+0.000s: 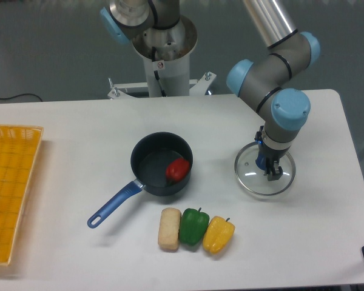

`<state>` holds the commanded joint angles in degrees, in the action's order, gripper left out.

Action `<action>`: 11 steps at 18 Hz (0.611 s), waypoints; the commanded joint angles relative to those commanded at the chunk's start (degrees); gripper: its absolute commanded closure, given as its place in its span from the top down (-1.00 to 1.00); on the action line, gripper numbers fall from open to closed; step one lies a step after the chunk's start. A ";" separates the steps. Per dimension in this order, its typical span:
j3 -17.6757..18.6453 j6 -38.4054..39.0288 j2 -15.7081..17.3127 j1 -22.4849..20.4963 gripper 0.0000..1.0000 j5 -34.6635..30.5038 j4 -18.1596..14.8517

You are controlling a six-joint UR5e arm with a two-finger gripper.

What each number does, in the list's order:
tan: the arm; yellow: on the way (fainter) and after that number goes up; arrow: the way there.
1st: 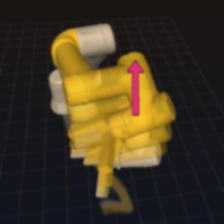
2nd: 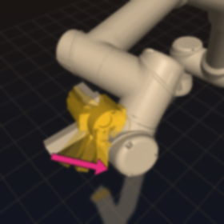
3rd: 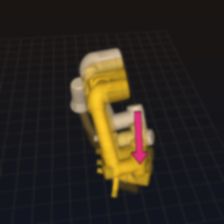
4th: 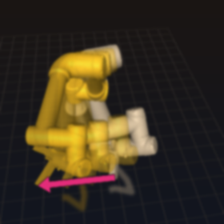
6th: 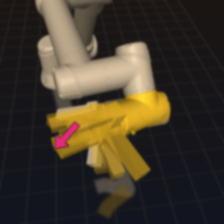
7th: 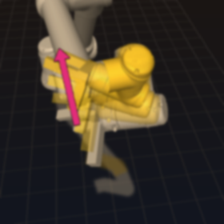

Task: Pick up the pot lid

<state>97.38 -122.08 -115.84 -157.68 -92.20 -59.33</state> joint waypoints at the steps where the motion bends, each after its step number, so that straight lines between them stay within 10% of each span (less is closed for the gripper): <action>1: -0.09 0.35 0.00 0.00 -0.18 0.00 -0.44; 11: -0.17 2.81 0.70 -0.09 -0.33 0.09 -1.93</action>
<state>97.21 -119.27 -115.14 -157.76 -92.11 -61.26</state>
